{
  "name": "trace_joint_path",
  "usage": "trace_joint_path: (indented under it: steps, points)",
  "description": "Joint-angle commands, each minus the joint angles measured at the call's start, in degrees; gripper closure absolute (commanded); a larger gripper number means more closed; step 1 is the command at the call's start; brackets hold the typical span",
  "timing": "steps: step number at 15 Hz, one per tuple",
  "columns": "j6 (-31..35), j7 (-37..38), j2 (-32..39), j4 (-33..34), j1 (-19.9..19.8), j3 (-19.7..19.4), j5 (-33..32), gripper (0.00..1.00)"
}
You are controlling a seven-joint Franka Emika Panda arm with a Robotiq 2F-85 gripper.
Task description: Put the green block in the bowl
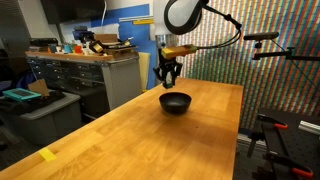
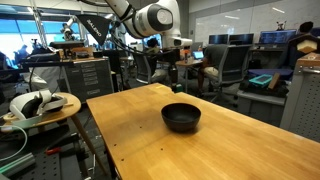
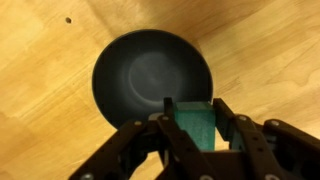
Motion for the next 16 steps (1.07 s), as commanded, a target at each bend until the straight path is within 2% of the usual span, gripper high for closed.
trace_joint_path:
  steps: [1,10,16]
  points:
    - [2.32,-0.77,-2.35,-3.49,-3.10,0.98,2.13,0.82]
    - [1.95,-7.86,-0.38,-2.52,-8.21,3.82,16.01,0.82]
    - [9.97,-5.92,0.69,-2.84,-7.12,2.51,15.81,0.82]
